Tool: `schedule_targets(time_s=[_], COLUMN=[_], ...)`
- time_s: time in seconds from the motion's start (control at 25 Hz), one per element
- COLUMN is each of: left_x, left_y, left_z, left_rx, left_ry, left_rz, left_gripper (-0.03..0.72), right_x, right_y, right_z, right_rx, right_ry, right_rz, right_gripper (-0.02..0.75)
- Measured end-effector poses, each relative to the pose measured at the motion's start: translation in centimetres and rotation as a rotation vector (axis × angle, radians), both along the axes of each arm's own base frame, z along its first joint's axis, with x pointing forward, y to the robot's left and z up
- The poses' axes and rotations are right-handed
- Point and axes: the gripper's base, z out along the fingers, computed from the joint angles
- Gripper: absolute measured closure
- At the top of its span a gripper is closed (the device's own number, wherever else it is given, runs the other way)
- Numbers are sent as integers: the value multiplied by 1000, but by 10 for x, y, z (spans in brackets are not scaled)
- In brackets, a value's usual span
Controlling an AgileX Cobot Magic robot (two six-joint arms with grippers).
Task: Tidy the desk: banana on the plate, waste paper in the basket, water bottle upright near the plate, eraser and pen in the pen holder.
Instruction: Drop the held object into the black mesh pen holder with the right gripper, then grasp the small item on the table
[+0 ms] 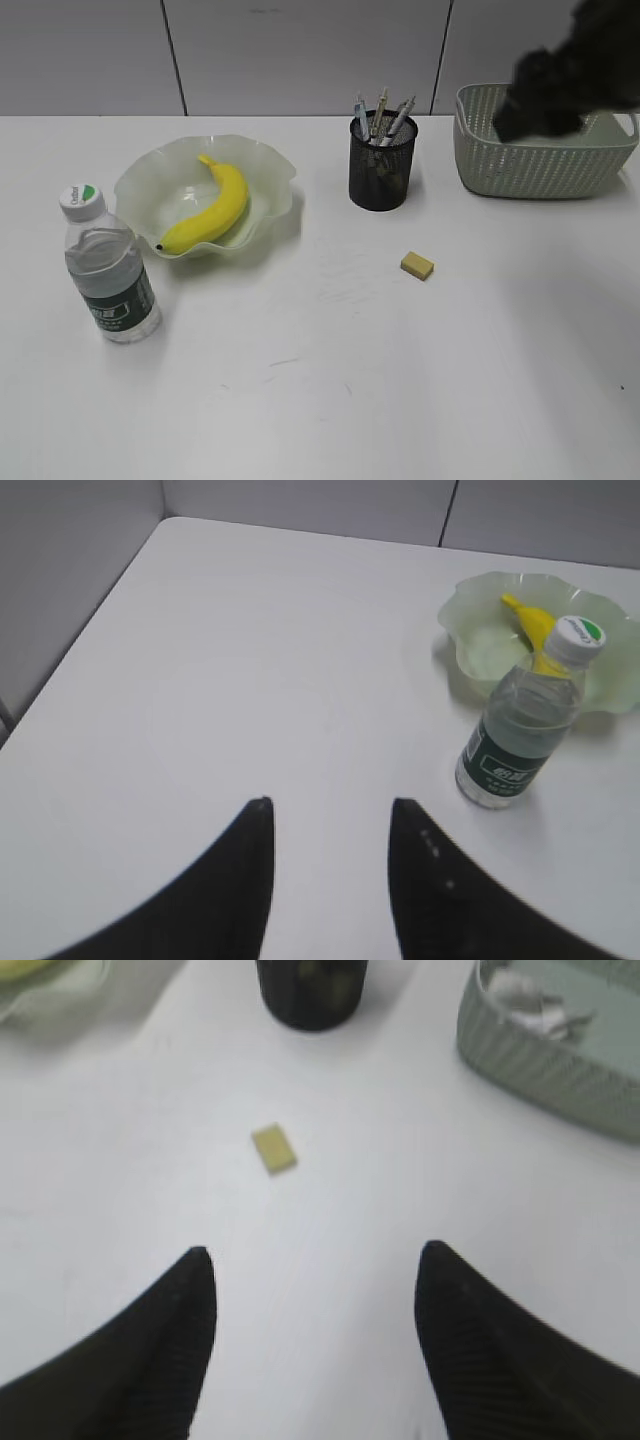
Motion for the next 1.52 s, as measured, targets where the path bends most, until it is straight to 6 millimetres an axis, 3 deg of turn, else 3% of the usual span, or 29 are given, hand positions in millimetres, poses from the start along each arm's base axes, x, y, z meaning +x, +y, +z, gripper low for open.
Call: schedule_targets(time_s=[0.16,0.28,0.48,0.6,0.76,0.96,1.2,1.36,1.52], left_x=[14,38,96,134,191,242,292,309,323], left_y=[-5,-14,-37,-53,-87,-171,-282,-330,-361], left_z=[4,17,32,34,37,36,-17,-52,-73], left_rx=[31,22,1,-10,20,134,261,321,344], left_ry=[54,51,61,120,219,259,429,513,537], left_rz=[-53,-128,-317,-437,-611,-835,-903,-935,-956], left_gripper=[400,400,412,434,442,442,442,440,388], right_x=[-101,-162,-231,-258,-279,-284,-280,-273,-269], right_y=[-39,-62,-89,-100,-109,-111,-121,-121,-118], right_z=[-4,-9,-20,-19,-20,-26,-25,-23,-25], right_rx=[10,24,68,136,196,184,149,188,218], right_ry=[18,11,-94,-234,-339,-275,-305,-371,-381], right_rz=[-10,-12,-11,-22,-44,-70,-180,-219,-217], right_gripper=[251,262,286,290,291,293,293,293,293])
